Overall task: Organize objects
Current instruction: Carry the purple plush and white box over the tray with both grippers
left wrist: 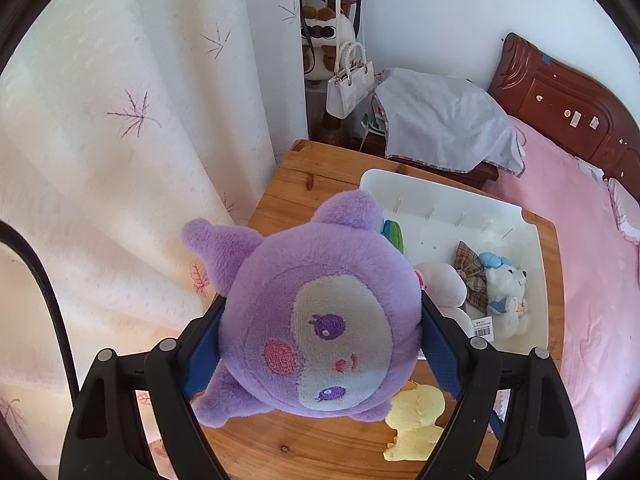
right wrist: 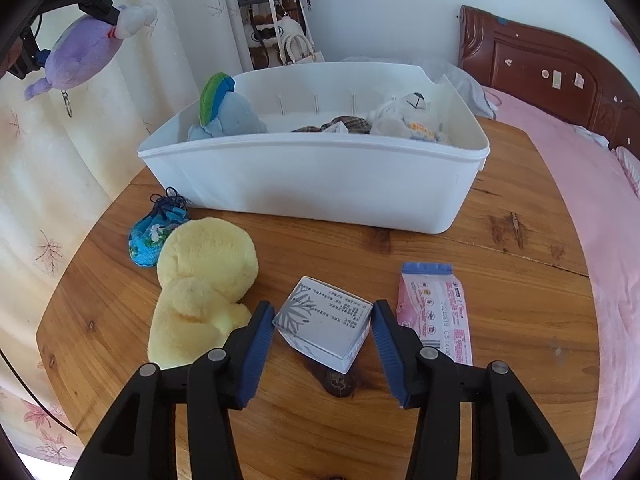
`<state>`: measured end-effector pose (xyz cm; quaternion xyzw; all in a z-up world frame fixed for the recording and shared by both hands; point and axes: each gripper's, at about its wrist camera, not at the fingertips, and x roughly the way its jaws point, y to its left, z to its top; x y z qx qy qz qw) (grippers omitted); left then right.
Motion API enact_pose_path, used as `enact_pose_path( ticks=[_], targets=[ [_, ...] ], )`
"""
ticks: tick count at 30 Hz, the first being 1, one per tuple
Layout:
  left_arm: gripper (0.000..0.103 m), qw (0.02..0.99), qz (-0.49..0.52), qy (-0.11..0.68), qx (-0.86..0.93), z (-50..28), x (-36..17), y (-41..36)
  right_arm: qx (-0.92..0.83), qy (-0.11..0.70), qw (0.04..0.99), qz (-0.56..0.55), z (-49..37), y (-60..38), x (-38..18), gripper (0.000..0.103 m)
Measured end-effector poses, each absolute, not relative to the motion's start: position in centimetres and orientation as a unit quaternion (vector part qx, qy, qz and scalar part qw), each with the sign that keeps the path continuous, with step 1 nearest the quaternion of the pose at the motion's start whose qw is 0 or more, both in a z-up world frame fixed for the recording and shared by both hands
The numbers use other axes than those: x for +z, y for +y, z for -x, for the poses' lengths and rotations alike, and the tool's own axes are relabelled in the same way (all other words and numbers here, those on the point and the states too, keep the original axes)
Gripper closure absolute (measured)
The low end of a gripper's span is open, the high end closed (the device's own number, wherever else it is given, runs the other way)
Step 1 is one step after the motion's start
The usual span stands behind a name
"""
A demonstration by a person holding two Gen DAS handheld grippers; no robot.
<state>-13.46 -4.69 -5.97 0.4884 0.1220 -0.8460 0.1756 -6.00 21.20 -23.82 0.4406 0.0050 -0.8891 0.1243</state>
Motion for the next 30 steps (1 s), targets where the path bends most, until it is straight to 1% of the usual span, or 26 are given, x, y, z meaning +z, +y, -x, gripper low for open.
enact_pose_path(
  ticks=[4, 15, 23, 30],
  targets=[
    [0.015, 0.161, -0.485, 0.119, -0.852, 14.0, -5.5, -4.8, -0.894, 0.002, 0.122, -0.432, 6.3, 21.1, -22.3, 0.052],
    [0.015, 0.107, -0.468, 0.114, -0.87, 17.1, -4.2, -5.2, -0.914, 0.026, 0.108, -0.389, 7.7, 19.2, -17.7, 0.052],
    [0.015, 0.062, -0.47, 0.111, -0.874, 20.2, -4.7, -4.9, -0.93, 0.03, 0.12, -0.345, 9.4, 16.4, -14.8, 0.052],
    [0.015, 0.017, -0.486, 0.122, -0.865, 23.0, -6.5, -4.0, -0.938, 0.024, 0.12, -0.325, 11.2, 14.3, -14.1, 0.052]
  ],
)
